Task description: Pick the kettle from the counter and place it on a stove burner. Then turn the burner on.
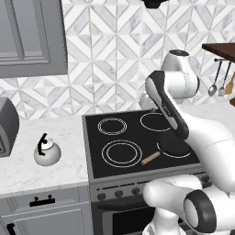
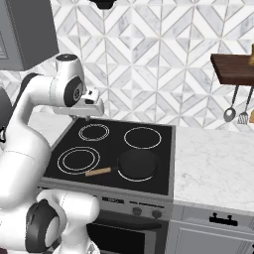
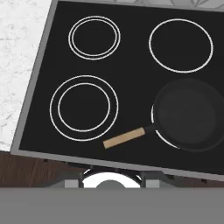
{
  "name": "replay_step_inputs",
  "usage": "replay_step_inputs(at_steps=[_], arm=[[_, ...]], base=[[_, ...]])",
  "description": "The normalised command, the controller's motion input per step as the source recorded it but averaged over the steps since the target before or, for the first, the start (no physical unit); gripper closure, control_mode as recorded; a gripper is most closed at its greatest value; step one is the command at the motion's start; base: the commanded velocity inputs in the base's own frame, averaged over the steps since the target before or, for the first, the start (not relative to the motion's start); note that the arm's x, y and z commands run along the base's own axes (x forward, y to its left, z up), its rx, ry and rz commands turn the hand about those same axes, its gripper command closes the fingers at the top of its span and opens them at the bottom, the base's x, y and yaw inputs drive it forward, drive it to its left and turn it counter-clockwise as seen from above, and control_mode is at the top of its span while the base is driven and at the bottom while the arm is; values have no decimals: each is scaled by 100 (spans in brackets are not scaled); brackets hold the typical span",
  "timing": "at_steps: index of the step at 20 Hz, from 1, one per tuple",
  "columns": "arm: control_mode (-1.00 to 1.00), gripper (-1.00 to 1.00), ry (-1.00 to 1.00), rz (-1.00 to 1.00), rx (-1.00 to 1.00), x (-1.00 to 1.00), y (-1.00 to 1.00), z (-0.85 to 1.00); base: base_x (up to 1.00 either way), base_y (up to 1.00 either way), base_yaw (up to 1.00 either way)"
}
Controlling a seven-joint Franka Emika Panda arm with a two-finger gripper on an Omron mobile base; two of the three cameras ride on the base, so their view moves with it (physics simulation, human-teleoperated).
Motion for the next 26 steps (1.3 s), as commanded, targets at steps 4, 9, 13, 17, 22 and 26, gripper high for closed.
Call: replay_step_inputs(at_steps=[4,9,13,17,22,26], arm=[[-100,-100,0,-2,0,16,14,0],[-100,-100,-20,-3,5,-38,97,-18],[-100,-100,-47,0,1,-80,100,0],[-100,-100,-42,0,1,-52,100,0],[-100,-100,-22,0,10,-14,100,-3],[-100,-100,-6,0,10,1,100,-1]], base=[[0,0,0],[0,0,0],[0,0,0],[0,0,0],[0,0,0],[0,0,0]])
